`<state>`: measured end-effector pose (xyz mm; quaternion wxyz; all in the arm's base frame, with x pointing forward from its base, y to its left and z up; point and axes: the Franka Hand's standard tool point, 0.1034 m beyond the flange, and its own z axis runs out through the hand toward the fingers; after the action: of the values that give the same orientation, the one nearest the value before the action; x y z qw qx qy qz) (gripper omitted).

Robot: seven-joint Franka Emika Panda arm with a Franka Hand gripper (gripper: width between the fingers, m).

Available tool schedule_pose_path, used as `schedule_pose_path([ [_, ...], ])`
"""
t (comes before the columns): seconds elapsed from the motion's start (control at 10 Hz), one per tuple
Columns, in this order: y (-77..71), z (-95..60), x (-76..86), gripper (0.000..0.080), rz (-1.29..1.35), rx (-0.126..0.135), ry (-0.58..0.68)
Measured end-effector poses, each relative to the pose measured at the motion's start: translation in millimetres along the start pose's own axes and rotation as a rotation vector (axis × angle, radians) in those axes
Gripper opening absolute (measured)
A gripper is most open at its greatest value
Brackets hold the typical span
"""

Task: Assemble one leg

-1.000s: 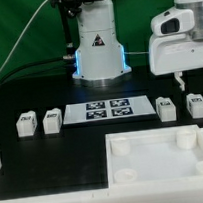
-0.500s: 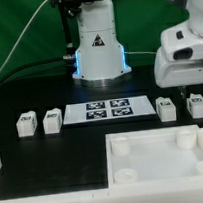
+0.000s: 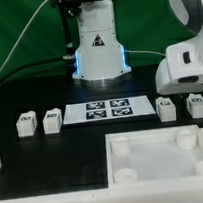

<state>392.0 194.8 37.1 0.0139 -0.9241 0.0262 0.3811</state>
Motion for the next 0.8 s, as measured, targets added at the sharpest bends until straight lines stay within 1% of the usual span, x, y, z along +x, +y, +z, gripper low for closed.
schedule_pose_path([
  [0.3, 2.1, 29.0, -1.6, 0.0649, 0.005, -0.01, -0.026],
  [0.4, 0.2, 37.4, -2.4, 0.0649, 0.015, -0.016, -0.041],
  [0.6, -0.6, 46.1, -4.1, 0.0649, 0.04, -0.025, -0.079],
  [0.7, -0.9, 46.2, -4.0, 0.0649, 0.074, -0.024, -0.113],
  [0.8, -1.4, 46.2, -1.9, 0.0649, 0.072, -0.021, -0.111],
])
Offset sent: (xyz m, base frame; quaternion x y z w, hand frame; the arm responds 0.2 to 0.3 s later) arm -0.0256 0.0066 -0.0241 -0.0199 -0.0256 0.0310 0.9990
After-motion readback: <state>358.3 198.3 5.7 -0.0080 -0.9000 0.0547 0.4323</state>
